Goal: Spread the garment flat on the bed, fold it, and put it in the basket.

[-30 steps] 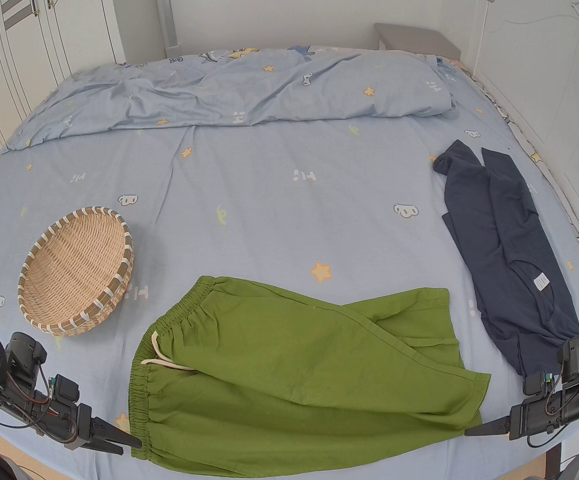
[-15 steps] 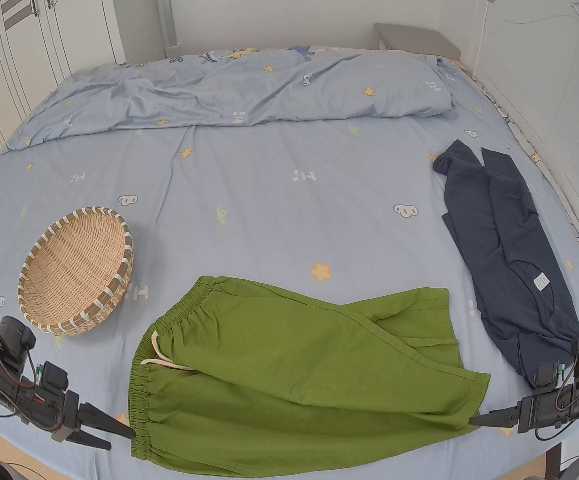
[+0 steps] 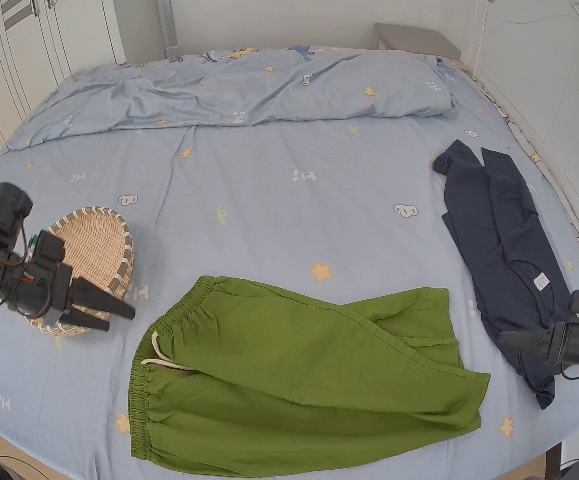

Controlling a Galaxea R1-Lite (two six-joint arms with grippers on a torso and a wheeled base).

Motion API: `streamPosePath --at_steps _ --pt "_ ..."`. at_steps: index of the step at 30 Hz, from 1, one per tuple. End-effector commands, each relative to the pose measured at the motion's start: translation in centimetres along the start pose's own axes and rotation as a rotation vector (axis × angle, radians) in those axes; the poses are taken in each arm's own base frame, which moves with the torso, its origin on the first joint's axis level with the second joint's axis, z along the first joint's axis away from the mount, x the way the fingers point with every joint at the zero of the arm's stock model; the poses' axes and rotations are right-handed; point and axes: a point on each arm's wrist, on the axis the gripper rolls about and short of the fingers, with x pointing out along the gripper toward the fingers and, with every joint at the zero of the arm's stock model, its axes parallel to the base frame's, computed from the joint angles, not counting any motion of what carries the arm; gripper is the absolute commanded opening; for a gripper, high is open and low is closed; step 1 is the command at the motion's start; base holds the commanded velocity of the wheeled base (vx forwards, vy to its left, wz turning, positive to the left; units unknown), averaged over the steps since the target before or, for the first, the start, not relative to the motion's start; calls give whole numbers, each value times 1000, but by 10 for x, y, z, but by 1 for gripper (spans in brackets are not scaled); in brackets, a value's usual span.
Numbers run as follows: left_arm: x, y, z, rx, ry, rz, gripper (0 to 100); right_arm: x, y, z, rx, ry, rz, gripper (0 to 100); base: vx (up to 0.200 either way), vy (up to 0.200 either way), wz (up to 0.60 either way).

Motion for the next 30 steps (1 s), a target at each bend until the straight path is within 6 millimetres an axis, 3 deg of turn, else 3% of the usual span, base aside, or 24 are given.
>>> streamPosePath --at_steps 1,2,3,4,8,17,30 --pt "53 -6 62 60 22 -64 100 5 9 31 -61 -52 30 100 0 0 0" --pt "53 -6 62 60 22 -64 100 5 9 31 -61 -52 30 100 0 0 0" --pt "67 -6 79 75 19 -69 100 12 9 35 -66 -38 29 100 0 0 0" --pt "67 -6 79 75 19 -69 100 12 9 35 -66 -38 29 100 0 0 0" --pt "85 9 112 88 -10 -66 100 21 14 29 -80 1 34 100 0 0 0" --pt "121 33 142 20 -11 -69 100 22 16 28 -81 9 43 100 0 0 0" --pt "148 50 144 -4 22 -45 100 21 16 26 -82 9 43 100 0 0 0"
